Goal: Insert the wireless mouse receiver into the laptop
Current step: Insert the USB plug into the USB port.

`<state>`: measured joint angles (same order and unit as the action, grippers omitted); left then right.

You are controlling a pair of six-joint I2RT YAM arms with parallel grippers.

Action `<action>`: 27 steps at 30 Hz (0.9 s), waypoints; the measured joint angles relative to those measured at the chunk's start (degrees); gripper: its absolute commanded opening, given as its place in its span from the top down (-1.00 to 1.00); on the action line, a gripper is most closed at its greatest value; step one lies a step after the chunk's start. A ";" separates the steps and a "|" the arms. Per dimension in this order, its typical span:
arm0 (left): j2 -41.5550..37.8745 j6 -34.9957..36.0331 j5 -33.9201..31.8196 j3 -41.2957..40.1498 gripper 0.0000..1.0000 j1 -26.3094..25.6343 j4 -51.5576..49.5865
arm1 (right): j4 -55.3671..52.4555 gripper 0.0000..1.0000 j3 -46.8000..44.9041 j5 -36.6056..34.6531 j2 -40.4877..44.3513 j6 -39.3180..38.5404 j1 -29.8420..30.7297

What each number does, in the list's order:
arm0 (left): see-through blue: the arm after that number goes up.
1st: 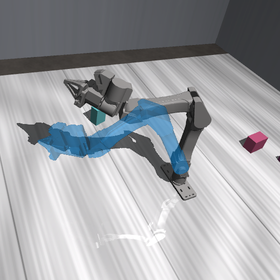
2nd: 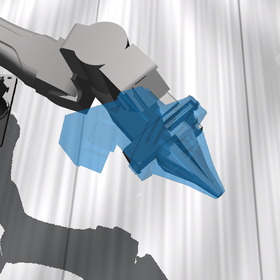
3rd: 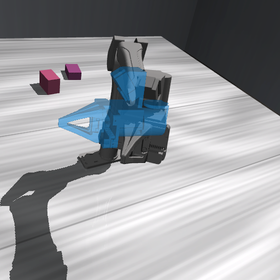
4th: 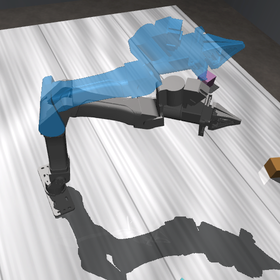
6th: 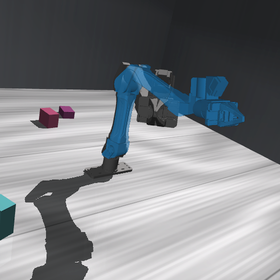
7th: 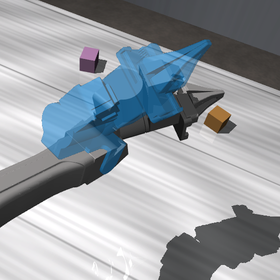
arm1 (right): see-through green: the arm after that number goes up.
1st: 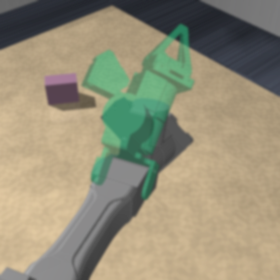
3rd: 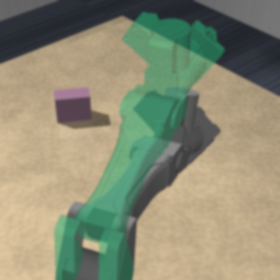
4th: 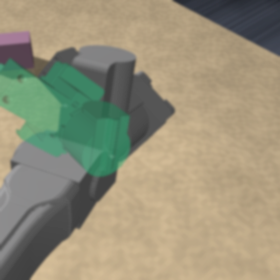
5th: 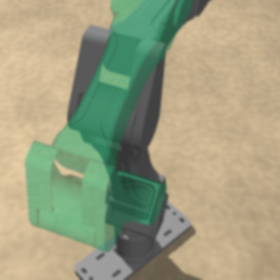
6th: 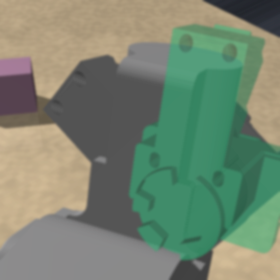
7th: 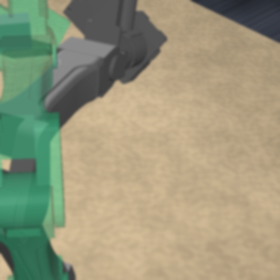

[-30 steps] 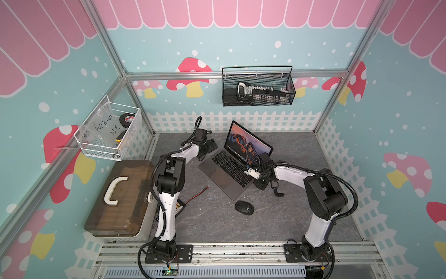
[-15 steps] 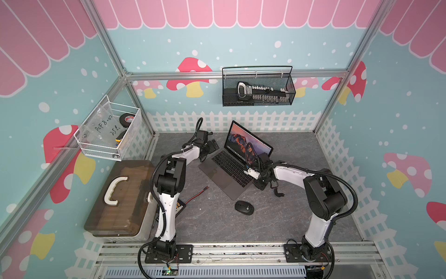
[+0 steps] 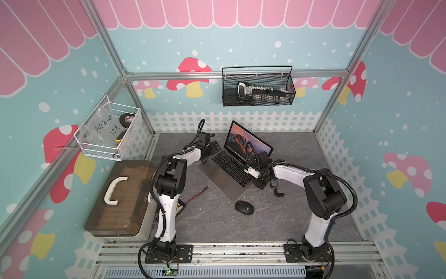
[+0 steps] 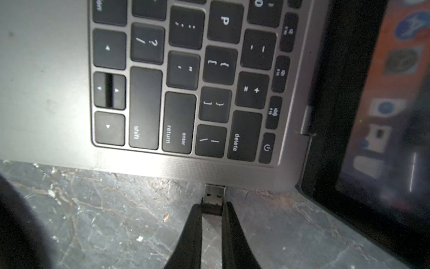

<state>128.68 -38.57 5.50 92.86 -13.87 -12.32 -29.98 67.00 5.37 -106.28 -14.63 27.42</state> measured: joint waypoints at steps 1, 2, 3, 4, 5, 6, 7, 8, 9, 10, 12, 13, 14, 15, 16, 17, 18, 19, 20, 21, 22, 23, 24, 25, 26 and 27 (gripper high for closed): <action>0.00 0.02 0.11 0.00 -0.98 -0.09 0.00 | -0.31 0.70 0.33 -0.02 -0.31 -0.02 0.02; 0.00 0.00 0.15 0.00 -0.98 -0.17 0.00 | -0.46 0.70 0.44 -0.02 -0.50 -0.07 0.02; 0.00 0.02 0.17 0.00 -0.98 -0.24 0.00 | -0.59 0.69 0.50 -0.02 -0.59 -0.09 0.02; 0.00 0.07 0.13 0.00 -0.98 -0.31 0.00 | -0.61 0.69 0.63 0.00 -0.63 -0.07 0.02; 0.00 0.13 0.13 0.00 -0.98 -0.31 0.00 | -0.68 0.69 0.79 -0.02 -0.63 0.02 0.04; 0.00 0.17 0.15 0.00 -0.98 -0.31 0.00 | -0.83 0.70 0.96 -0.04 -0.63 0.22 0.07; 0.00 0.20 0.15 0.00 -0.98 -0.31 -0.02 | -0.90 0.70 1.03 -0.09 -0.63 0.70 0.11; 0.00 0.20 0.15 0.00 -0.98 -0.31 -0.02 | -0.90 0.70 1.03 -0.11 -0.63 1.22 0.11; 0.00 0.20 0.17 0.02 -0.98 -0.31 -0.02 | -0.90 0.70 1.03 -0.13 -0.66 1.73 0.13; 0.00 0.22 0.15 0.02 -0.98 -0.31 -0.02 | -0.96 0.70 1.11 -0.17 -0.72 2.34 0.13; 0.00 0.26 0.20 0.02 -0.98 -0.31 -0.04 | -1.29 0.70 1.46 -0.35 -1.05 3.21 0.26; 0.00 0.39 0.28 0.07 -0.98 -0.31 -0.04 | -1.33 0.70 1.53 -0.46 -1.18 3.61 0.35; 0.00 0.48 0.37 0.07 -0.98 -0.31 -0.04 | -1.31 0.70 1.55 -0.44 -1.25 3.80 0.37; 0.00 0.63 0.48 0.07 -0.97 -0.31 -0.04 | -1.31 0.70 1.55 -0.39 -1.25 3.89 0.37; 0.00 0.70 0.79 0.07 -0.97 -0.28 -0.04 | -1.29 0.70 1.55 -0.42 -1.25 3.93 0.37; 0.00 0.85 1.11 0.07 -0.97 -0.31 -0.04 | -1.29 0.70 1.55 -0.42 -1.25 3.93 0.37; 0.00 0.92 1.62 0.07 -0.97 -0.39 -0.04 | -1.25 0.70 1.55 -0.42 -1.25 3.93 0.39; 0.00 1.09 2.01 0.07 -0.97 -0.52 -0.02 | -1.22 0.69 1.55 -0.44 -1.25 3.93 0.39; 0.00 1.14 2.36 0.07 -0.97 -0.68 -0.02 | -1.27 0.69 1.64 -0.48 -1.25 3.91 0.42; 0.00 1.27 2.73 0.07 -0.96 -0.90 -0.02 | -1.36 0.68 1.77 -0.61 -1.29 3.93 0.46; 0.00 1.31 3.10 0.07 -0.96 -1.16 0.00 | -1.57 0.68 2.01 -0.74 -1.36 3.93 0.52; 0.00 1.33 3.41 0.07 -0.96 -1.42 0.00 | -1.57 0.68 2.25 -0.92 -1.44 3.93 0.66; 0.04 1.51 3.45 0.07 -0.96 -1.73 0.09 | -1.25 0.68 2.51 -1.16 -1.51 3.93 0.83; 0.13 1.68 3.28 0.09 -0.96 -1.92 0.39 | -0.83 0.68 2.78 -1.42 -1.57 3.93 1.03; 0.24 1.73 3.30 0.20 -0.96 -1.92 0.48 | -0.81 0.68 2.86 -1.75 -1.66 3.93 1.14; 0.31 1.75 3.32 0.31 -0.96 -1.90 0.46 | -0.74 0.68 2.86 -1.86 -1.73 3.93 1.18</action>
<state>128.99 -36.82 8.82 93.17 -15.77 -11.86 -30.72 69.87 3.51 -108.01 -10.70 28.60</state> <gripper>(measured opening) 0.982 0.163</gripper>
